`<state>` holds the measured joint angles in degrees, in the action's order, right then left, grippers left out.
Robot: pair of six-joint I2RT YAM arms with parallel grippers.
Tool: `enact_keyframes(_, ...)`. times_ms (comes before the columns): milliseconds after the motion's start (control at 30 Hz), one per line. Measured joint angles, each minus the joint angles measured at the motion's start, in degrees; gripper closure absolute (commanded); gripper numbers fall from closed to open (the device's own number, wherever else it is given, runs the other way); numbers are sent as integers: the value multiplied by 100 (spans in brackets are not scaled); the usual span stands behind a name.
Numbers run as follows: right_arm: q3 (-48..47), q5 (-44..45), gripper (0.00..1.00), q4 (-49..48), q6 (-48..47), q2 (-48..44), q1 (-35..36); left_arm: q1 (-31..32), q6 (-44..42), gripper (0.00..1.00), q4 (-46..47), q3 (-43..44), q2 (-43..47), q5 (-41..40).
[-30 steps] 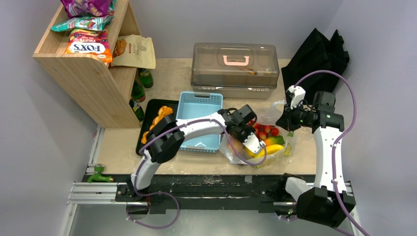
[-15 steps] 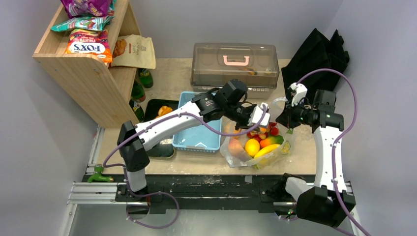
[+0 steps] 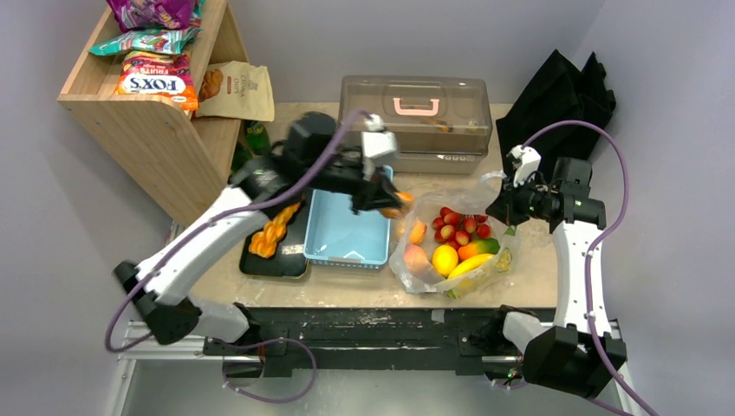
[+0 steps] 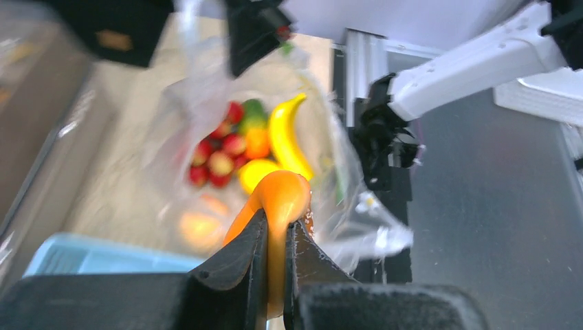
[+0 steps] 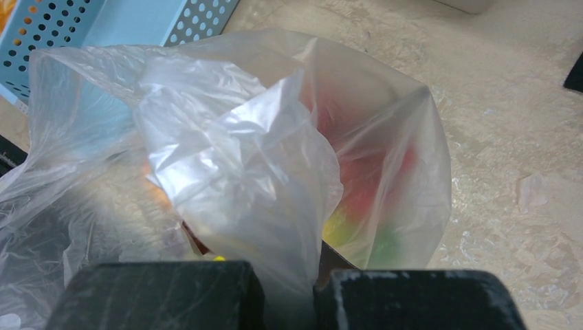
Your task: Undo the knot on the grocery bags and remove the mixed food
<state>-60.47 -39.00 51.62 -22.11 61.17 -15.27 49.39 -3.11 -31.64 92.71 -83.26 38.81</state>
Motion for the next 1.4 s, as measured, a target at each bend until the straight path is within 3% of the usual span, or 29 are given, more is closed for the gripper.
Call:
enact_keyframes(100,0,0,100,26,-35,-11,0,-1058,-251,98,-737,-254,872,133)
enact_keyframes(233,2,2,100,72,-105,-44,0,-2728,-1134,99,-2214,-439,1274,295)
enact_keyframes(400,2,7,100,149,-175,-76,0,-4002,-2483,99,-3856,-1491,1257,203)
enact_keyframes(533,2,7,100,168,-229,-81,0,-4583,-3283,95,-4577,-2251,1226,-258)
enact_keyframes(733,2,9,100,262,-260,-83,0,-5069,-4168,93,-4857,-2420,592,-713)
enact_keyframes(967,9,52,100,363,-260,-177,0,-5106,-4559,91,-4592,-2693,-111,-951)
enact_keyframes(1400,35,101,100,481,-260,-225,0,-4457,-4704,87,-3821,-2924,-1198,-1137)
